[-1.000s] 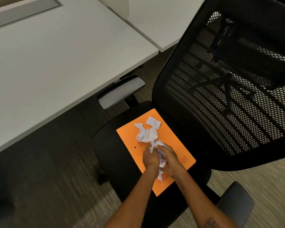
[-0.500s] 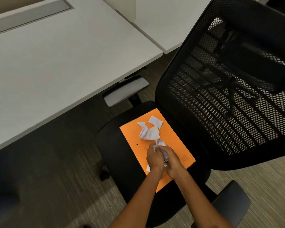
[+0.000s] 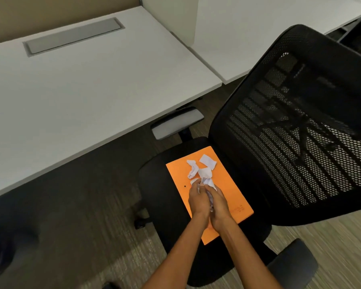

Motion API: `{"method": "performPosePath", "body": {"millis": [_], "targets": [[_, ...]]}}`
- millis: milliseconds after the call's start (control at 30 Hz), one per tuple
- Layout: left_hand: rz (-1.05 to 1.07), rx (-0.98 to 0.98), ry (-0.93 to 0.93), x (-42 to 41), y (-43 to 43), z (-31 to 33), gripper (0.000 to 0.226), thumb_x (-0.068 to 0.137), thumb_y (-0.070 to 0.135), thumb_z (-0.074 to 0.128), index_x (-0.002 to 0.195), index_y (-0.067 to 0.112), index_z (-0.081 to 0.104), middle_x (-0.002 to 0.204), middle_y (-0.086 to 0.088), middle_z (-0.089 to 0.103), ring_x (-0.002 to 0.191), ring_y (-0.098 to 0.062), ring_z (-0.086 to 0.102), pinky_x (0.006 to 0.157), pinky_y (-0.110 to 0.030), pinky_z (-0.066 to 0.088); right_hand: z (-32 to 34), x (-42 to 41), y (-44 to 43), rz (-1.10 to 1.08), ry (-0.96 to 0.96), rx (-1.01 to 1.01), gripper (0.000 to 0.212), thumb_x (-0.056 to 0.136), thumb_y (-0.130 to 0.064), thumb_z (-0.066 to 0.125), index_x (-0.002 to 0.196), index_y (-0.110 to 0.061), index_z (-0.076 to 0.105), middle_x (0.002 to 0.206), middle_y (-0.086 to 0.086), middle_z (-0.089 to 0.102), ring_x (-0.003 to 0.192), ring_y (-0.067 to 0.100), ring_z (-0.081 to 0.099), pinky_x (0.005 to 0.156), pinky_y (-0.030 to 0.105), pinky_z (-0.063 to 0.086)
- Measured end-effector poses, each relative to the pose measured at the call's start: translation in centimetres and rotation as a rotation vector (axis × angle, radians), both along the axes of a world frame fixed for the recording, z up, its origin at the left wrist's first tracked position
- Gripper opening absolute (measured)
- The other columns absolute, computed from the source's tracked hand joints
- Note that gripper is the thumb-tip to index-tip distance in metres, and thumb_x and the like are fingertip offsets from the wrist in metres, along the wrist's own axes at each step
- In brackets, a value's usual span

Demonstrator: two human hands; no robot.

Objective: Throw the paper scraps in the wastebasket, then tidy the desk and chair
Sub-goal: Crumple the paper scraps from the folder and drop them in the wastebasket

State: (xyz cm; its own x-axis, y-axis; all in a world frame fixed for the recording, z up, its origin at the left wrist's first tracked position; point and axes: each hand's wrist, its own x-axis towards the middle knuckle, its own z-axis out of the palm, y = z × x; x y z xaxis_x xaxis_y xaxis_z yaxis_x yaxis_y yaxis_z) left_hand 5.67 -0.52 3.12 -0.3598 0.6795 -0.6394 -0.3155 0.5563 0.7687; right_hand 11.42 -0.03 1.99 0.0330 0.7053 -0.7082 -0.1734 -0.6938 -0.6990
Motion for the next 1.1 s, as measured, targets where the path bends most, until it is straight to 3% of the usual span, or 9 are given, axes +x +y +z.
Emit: {"method": "performPosePath", "body": {"millis": [133,200,300,400,533,700,767,933,1100], "targets": [[0.003,0.037,-0.033,-1.3,-0.5,0.8,0.032,0.106,0.022,0.04,0.133,0.027,0.058,0.125,0.002,0.064,0.108,-0.014,0.064,0.094,-0.034,0.056,0.5,-2.0,-0.5,-0.093,0.005,0.025,0.03,0.093,-0.029,0.062,0.123,-0.025,0.064,0.106,-0.001,0.074,0.097,0.017,0.07,0.075,0.031,0.055],[0.013,0.054,-0.053,-2.3,-0.9,1.1,0.031,0.106,0.024,0.041,0.133,0.026,0.058,0.124,0.001,0.065,0.108,-0.015,0.065,0.09,-0.031,0.057,0.9,-3.3,-0.9,-0.136,0.009,0.031,0.025,0.094,-0.028,0.062,0.119,-0.027,0.064,0.11,0.001,0.072,0.098,0.016,0.071,0.072,0.028,0.056],[0.006,0.055,-0.052,-3.2,-1.4,1.2,0.03,0.106,0.026,0.041,0.129,0.027,0.06,0.121,-0.001,0.068,0.107,-0.016,0.067,0.089,-0.033,0.058,1.1,-4.4,-1.4,-0.12,-0.027,0.058,0.034,0.093,-0.032,0.063,0.126,-0.027,0.059,0.117,0.003,0.068,0.102,0.018,0.068,0.08,0.033,0.056],[0.017,0.049,-0.07,-3.9,-1.9,1.3,0.03,0.106,0.026,0.042,0.128,0.026,0.061,0.12,0.0,0.069,0.106,-0.015,0.068,0.089,-0.033,0.059,1.3,-5.1,-1.9,-0.113,-0.138,0.104,0.036,0.092,-0.035,0.064,0.127,-0.031,0.057,0.113,-0.004,0.068,0.101,0.015,0.067,0.077,0.03,0.055],[0.045,0.057,-0.073,-5.1,-2.7,1.6,0.029,0.106,0.028,0.043,0.128,0.029,0.061,0.116,0.005,0.07,0.102,-0.009,0.069,0.081,-0.026,0.059,1.9,-6.1,-2.4,-0.017,-0.119,0.157,0.034,0.095,-0.032,0.061,0.127,-0.02,0.056,0.111,0.005,0.07,0.099,0.025,0.069,0.086,0.046,0.055],[0.112,0.065,-0.09,-7.4,-3.5,2.4,0.028,0.106,0.029,0.042,0.127,0.029,0.061,0.113,0.006,0.07,0.098,-0.007,0.069,0.069,-0.018,0.057,2.2,-8.3,-3.0,0.035,-0.088,0.154,0.017,0.093,-0.037,0.06,0.11,-0.035,0.062,0.101,-0.003,0.072,0.086,0.016,0.071,0.068,0.035,0.052],[0.148,0.07,-0.089,-8.7,-3.8,2.6,0.027,0.106,0.029,0.042,0.126,0.029,0.061,0.112,0.006,0.07,0.099,-0.008,0.069,0.072,-0.021,0.058,2.1,-9.7,-3.2,0.066,-0.076,0.154,0.016,0.092,-0.036,0.062,0.107,-0.036,0.064,0.097,-0.007,0.074,0.084,0.015,0.073,0.069,0.035,0.053],[0.242,0.08,-0.075,-13.2,-5.2,2.5,0.024,0.106,0.026,0.042,0.121,0.029,0.061,0.113,0.003,0.069,0.1,-0.01,0.067,0.073,-0.022,0.057,1.9,-14.0,-4.1,0.195,-0.038,0.147,0.041,0.091,-0.037,0.063,0.13,-0.028,0.055,0.114,-0.001,0.07,0.099,0.02,0.07,0.08,0.039,0.055],[0.326,0.089,-0.048,-19.6,-7.8,2.5,0.027,0.106,0.021,0.043,0.124,0.025,0.062,0.118,-0.004,0.068,0.106,-0.018,0.067,0.092,-0.039,0.058,1.7,-20.9,-6.3,0.263,-0.091,0.144,0.029,0.096,-0.029,0.057,0.125,-0.029,0.06,0.117,0.005,0.067,0.103,0.019,0.066,0.079,0.031,0.054]]}}
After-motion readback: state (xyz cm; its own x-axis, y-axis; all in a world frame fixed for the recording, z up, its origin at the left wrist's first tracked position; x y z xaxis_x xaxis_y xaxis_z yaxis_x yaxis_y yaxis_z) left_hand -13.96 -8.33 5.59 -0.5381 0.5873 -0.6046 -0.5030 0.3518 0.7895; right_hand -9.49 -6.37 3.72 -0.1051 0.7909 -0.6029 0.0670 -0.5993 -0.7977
